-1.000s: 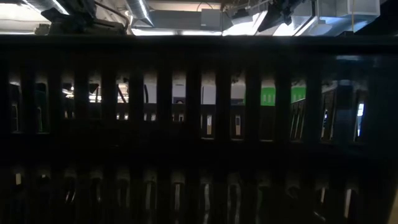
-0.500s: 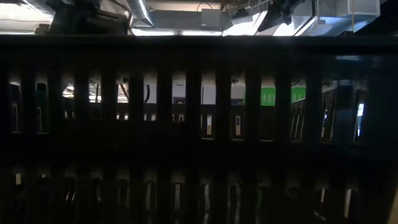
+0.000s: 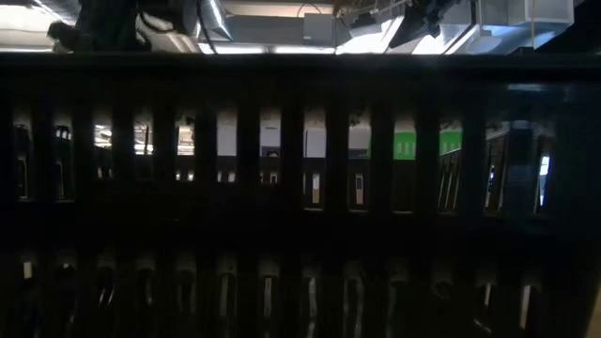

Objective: Stack baskets on shelf by color
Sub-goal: Put the middle left black bin on the shelf

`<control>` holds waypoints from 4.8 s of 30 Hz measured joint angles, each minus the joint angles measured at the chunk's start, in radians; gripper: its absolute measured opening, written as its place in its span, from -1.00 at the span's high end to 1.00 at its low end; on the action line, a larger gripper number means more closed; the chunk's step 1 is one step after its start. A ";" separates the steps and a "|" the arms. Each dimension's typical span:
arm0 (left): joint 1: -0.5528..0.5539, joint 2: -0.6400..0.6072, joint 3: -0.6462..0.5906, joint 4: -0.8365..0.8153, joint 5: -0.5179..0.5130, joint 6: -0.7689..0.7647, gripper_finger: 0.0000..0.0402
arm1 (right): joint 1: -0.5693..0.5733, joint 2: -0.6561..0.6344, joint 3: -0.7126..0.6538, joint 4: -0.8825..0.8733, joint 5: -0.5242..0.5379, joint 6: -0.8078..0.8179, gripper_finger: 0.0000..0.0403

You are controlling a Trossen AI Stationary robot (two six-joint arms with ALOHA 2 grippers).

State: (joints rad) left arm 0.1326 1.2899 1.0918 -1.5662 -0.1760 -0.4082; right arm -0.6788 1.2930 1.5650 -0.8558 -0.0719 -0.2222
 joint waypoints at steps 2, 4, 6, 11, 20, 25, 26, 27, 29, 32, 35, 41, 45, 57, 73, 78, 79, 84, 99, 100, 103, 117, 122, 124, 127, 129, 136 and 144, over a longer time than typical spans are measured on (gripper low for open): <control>0.000 -0.001 0.033 -0.004 -0.019 0.000 1.00 | 0.000 0.000 0.000 0.000 0.000 0.000 1.00; 0.000 0.000 0.060 -0.004 -0.029 0.000 1.00 | 0.000 0.000 0.000 0.000 0.000 -0.003 1.00; 0.000 -0.001 0.086 -0.004 -0.048 0.000 1.00 | 0.000 0.000 0.000 0.000 0.000 -0.019 1.00; 0.000 -0.001 0.142 -0.004 -0.103 -0.001 1.00 | 0.000 0.000 0.000 0.000 0.000 -0.033 1.00; 0.001 -0.001 0.211 -0.005 -0.329 0.000 1.00 | 0.000 0.000 0.000 0.000 0.000 -0.048 1.00; 0.034 0.000 0.216 -0.005 -0.362 0.059 1.00 | 0.000 0.000 0.000 0.000 0.000 -0.048 1.00; 0.041 -0.001 0.216 -0.005 -0.365 0.070 1.00 | 0.000 0.000 0.000 0.000 0.000 -0.048 1.00; 0.048 -0.001 0.216 -0.005 -0.366 0.082 1.00 | 0.000 0.000 0.000 0.000 0.000 -0.048 1.00; 0.063 -0.001 0.216 -0.005 -0.371 0.111 1.00 | 0.000 0.000 0.000 0.000 0.000 -0.048 1.00; 0.091 -0.001 0.216 -0.005 -0.373 0.145 1.00 | 0.000 0.000 0.000 0.000 0.000 -0.048 1.00; 0.121 -0.001 0.216 -0.005 -0.399 0.161 1.00 | 0.000 0.000 0.000 0.000 0.000 -0.048 1.00; 0.180 -0.001 0.216 -0.005 -0.527 0.186 1.00 | 0.000 0.000 0.000 0.000 0.000 -0.048 1.00; 0.227 -0.001 0.216 -0.005 -0.614 0.232 1.00 | 0.000 0.000 0.000 0.000 0.000 -0.048 1.00; 0.298 0.000 0.305 0.165 -0.801 0.452 1.00 | 0.000 0.000 0.000 0.000 0.000 -0.048 1.00; 0.196 0.152 0.587 0.547 -0.495 0.853 1.00 | 0.000 0.000 0.000 0.000 0.000 -0.048 1.00; 0.167 0.250 0.642 0.552 -0.255 0.861 1.00 | 0.000 0.000 0.000 0.000 0.000 -0.048 1.00; 0.164 0.270 0.651 0.552 -0.221 0.861 1.00 | 0.000 0.000 0.000 0.000 0.000 -0.048 1.00; 0.151 0.352 0.691 0.552 -0.082 0.847 1.00 | 0.000 0.000 0.000 0.000 0.000 -0.048 1.00; 0.104 0.531 0.695 0.501 0.133 0.706 1.00 | 0.000 0.000 0.000 -0.001 0.000 -0.048 1.00; 0.093 0.540 0.695 0.501 0.136 0.705 1.00 | 0.000 0.000 0.000 -0.001 0.000 -0.048 1.00; 0.064 0.560 0.695 0.508 0.137 0.706 1.00 | 0.000 0.000 0.000 -0.002 -0.001 -0.045 1.00; 0.026 0.572 0.696 0.539 0.137 0.668 1.00 | 0.000 0.000 0.000 -0.002 0.000 -0.042 1.00; 0.024 0.596 0.697 0.547 0.138 0.616 1.00 | 0.000 0.000 0.000 -0.004 0.000 -0.043 1.00; 0.021 0.606 0.696 0.543 0.140 0.595 1.00 | 0.000 0.000 0.000 -0.004 -0.001 -0.045 1.00; 0.017 0.619 0.697 0.558 0.141 0.578 1.00 | 0.000 0.000 0.000 -0.004 -0.001 -0.045 1.00; 0.016 0.627 0.695 0.549 0.141 0.563 1.00 | 0.000 0.000 0.000 -0.004 -0.001 -0.045 1.00; 0.004 0.623 0.695 0.559 0.068 0.541 0.87 | 0.000 0.000 0.000 -0.006 -0.001 -0.048 1.00; 0.002 0.623 0.695 0.578 0.032 0.521 0.64 | 0.000 0.000 0.000 -0.010 -0.001 -0.048 1.00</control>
State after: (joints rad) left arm 0.1341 1.9133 1.7870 -0.9884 -0.1440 0.1124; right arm -0.6785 1.2926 1.5650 -0.8661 -0.0727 -0.2706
